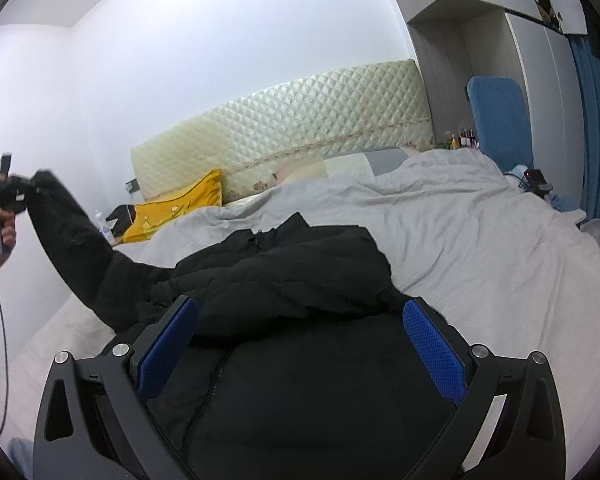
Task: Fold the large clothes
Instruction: 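Lift the sleeve with the left gripper and carry it over the jacket body, then lay the sleeve on the jacket body and open the left gripper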
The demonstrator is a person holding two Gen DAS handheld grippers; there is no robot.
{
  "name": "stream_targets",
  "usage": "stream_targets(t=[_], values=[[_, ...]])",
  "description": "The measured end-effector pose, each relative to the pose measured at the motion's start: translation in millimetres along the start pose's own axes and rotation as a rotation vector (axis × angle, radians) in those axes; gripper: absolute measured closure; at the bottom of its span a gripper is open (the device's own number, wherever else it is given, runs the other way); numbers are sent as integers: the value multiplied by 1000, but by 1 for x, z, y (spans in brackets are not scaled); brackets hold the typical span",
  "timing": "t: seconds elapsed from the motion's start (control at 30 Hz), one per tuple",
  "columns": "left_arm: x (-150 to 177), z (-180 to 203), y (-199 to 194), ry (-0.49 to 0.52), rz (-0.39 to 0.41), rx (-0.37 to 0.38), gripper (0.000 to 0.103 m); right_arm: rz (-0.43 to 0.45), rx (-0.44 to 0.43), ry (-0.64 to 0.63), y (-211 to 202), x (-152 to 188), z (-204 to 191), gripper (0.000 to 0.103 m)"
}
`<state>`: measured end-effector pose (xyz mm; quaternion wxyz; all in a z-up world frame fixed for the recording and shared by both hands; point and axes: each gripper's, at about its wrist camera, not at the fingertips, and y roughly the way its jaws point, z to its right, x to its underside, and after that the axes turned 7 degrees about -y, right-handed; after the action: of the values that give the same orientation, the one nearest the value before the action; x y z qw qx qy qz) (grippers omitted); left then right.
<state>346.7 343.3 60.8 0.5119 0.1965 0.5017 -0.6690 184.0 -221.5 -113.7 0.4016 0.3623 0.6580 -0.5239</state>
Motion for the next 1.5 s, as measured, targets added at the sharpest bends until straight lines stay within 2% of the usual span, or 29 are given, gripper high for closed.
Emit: stream_targets(t=[0.17,0.3,0.53,0.7,1.03,1.13,1.23,1.37,1.5], values=[[18,72,-5,142,-22,80,97,28,9,-31,-12,-3,4,0],[42,119,0,207,-58,138,97,41,2,-12,-22,-4,15,0],[100,199,16,314,-141,222,97,78,5,40,-32,-10,40,0],[148,243,35,385,-201,264,96,66,-23,104,-34,-6,59,0],[268,297,86,516,-344,285,96,63,-32,153,-30,-4,81,0],[305,315,102,538,-394,275,96,47,-35,155,-23,-3,83,0],[338,317,120,586,-424,240,95,42,-35,158,-21,-2,86,0],[367,315,141,627,-469,209,91,42,-41,169,-17,-2,91,0],[379,314,139,648,-466,207,84,16,-44,190,-8,1,95,0]])
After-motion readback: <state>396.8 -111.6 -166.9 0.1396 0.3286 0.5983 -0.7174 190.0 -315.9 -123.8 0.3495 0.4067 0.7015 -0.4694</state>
